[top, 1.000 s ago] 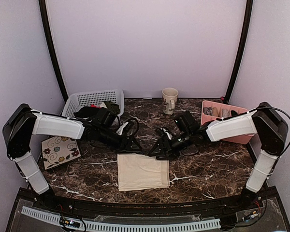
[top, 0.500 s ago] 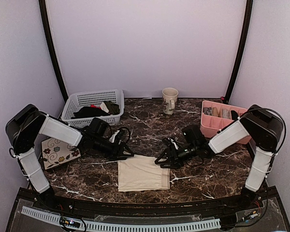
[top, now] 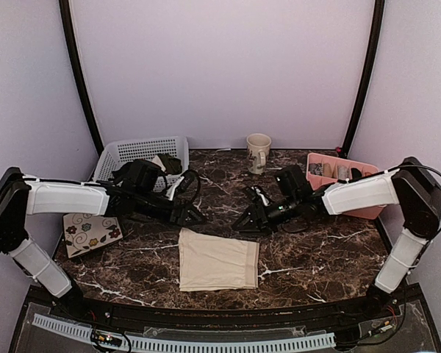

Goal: Roll the underwear
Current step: Smooth out the underwear at the center of the board.

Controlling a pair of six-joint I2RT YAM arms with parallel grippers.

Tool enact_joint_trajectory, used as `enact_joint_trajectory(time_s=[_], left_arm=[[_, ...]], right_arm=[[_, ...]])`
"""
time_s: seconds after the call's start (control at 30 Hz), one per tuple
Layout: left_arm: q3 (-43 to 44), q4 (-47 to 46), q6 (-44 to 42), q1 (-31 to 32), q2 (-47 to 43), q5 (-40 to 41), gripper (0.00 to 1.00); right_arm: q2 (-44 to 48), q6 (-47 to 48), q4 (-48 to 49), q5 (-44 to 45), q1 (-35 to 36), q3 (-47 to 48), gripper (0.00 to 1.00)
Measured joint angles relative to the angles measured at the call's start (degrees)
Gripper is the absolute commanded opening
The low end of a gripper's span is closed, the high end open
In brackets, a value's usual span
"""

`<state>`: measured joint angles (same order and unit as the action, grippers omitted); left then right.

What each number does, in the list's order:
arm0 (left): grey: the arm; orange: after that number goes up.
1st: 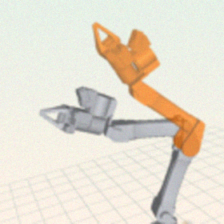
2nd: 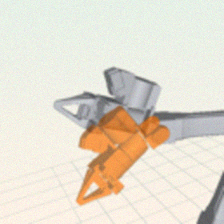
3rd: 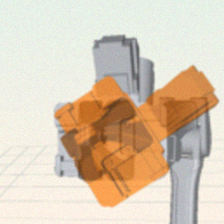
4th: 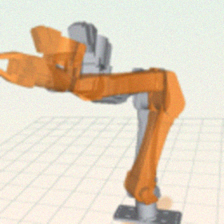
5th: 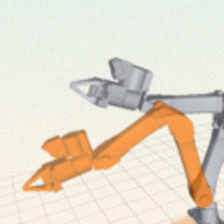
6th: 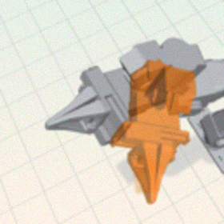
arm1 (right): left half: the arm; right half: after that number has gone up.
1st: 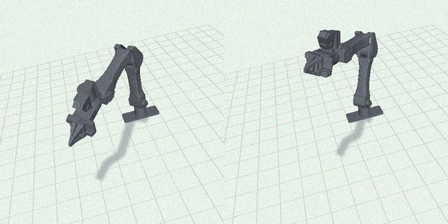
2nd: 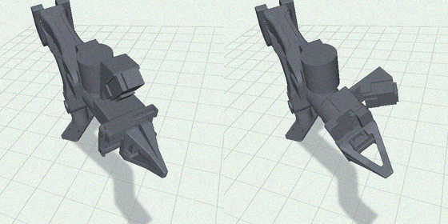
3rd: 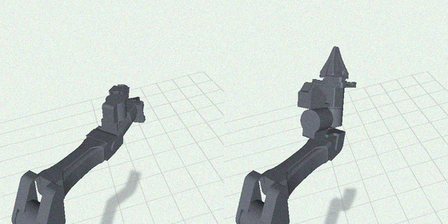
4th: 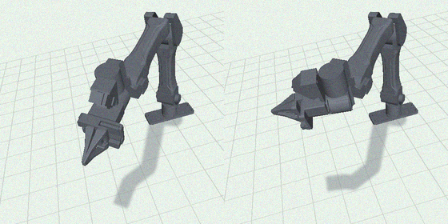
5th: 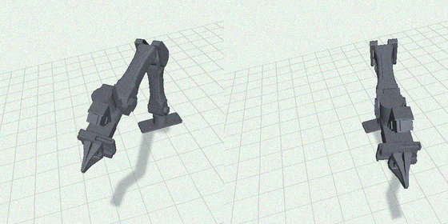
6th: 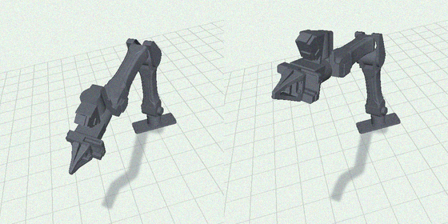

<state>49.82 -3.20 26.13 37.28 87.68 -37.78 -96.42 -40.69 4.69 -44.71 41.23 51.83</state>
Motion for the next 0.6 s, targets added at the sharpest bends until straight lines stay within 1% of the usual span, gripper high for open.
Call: enact_joint_trajectory(time_s=[0.07,0.13,0.17,0.2,0.3,0.4,0.5,0.6], left_arm=[[0.9,-1.0,0.5,0.3,2.8,0.3,0.57],[2.1,-2.5,1.5,0.3,7.4,0.9,0.54],[2.6,-3.3,2.0,0.2,9.7,1.4,0.53],[2.6,-4.0,2.7,0.1,11.6,1.9,0.52],[1.8,-5.9,4.5,-0.7,15.4,3.0,0.49],[-0.8,-7.9,5.8,-1.4,16.6,3.1,0.48],[-2.2,-10.3,6.4,-3.0,16.7,2.7,0.49],[-2.4,-10.8,6.0,-4.4,16.5,2.0,0.59]], right_arm=[[-3.3,0.0,0.0,0.2,0.0,0.4,0.47],[-6.6,-0.1,-0.1,0.6,0.0,0.4,0.46],[-8.2,-0.1,-0.1,0.7,0.0,0.4,0.43],[-9.3,-0.1,0.0,0.8,0.0,0.4,0.42],[-12.4,-0.3,0.7,0.9,0.0,0.1,0.42],[-13.3,-0.3,3.2,-0.1,-0.5,-0.5,0.42],[-14.2,-0.3,4.8,-1.7,-1.3,-0.7,0.42],[-14.6,-0.3,3.9,-2.6,-2.0,0.3,0.42]])
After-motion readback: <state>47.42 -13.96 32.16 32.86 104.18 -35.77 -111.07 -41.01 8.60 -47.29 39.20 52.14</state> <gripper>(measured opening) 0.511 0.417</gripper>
